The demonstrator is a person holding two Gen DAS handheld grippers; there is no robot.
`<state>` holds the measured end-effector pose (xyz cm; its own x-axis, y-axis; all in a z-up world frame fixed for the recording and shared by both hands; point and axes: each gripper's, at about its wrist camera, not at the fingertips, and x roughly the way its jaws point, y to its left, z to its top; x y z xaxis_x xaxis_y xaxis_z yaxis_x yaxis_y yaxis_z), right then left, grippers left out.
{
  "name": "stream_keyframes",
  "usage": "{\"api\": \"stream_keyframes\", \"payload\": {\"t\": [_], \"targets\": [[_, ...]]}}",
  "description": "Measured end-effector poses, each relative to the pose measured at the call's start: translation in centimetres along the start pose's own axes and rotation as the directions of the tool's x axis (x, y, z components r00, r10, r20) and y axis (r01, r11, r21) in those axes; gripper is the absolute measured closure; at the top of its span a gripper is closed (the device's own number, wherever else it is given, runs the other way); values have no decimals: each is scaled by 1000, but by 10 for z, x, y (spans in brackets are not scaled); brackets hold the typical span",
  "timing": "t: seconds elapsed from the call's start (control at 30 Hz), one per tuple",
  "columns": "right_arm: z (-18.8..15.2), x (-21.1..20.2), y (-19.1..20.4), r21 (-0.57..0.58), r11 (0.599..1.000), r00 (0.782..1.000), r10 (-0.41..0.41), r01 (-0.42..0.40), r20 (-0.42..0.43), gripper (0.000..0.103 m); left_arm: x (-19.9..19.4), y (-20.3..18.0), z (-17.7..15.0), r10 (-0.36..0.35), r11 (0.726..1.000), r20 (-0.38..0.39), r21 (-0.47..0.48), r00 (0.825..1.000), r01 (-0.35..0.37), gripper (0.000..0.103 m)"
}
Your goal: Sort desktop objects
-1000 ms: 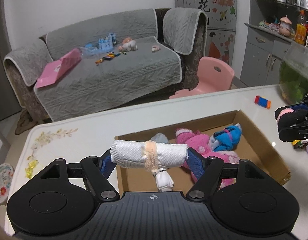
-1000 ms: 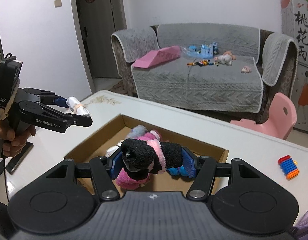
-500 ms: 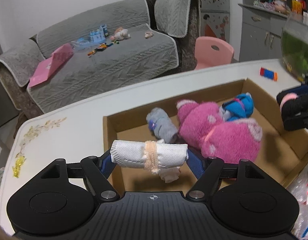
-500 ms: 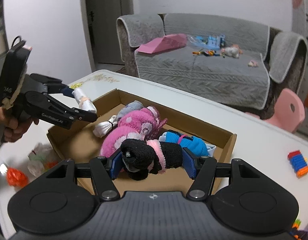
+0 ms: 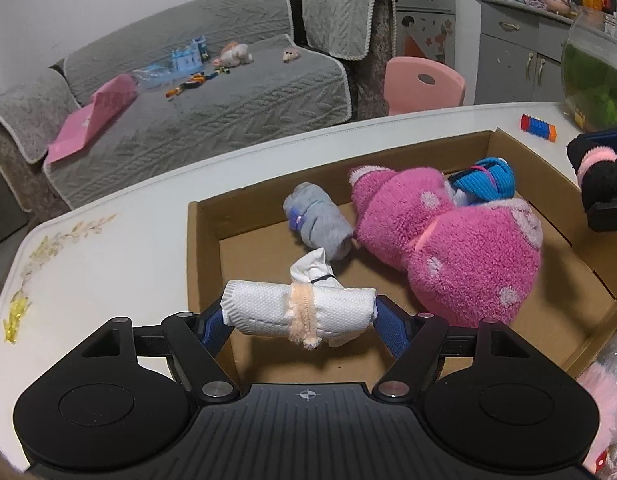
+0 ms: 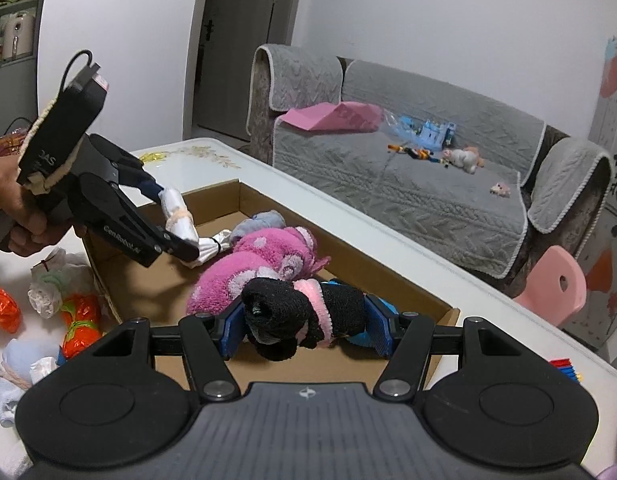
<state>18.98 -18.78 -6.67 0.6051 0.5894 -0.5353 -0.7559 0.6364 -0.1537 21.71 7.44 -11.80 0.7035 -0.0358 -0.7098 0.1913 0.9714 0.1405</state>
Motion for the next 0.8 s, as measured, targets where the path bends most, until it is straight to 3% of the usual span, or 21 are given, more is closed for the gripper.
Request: {"api": "stream_keyframes", "payload": {"t": [0.33,0.53,0.8], "targets": [[5,-9,4,5,997,995,75,-75,62,46,8,-6,-2,-4,1000,-4,20,1000,4,25],[18,-10,26,-51,991,989,127,-123,81,46,5,-12,-1,-15,999,5,31,1000,15,25],[17,-1,18,2,990,987,143,-144,72,46,-4,-20,-3,-11,995,39,95,999,7,25]]}}
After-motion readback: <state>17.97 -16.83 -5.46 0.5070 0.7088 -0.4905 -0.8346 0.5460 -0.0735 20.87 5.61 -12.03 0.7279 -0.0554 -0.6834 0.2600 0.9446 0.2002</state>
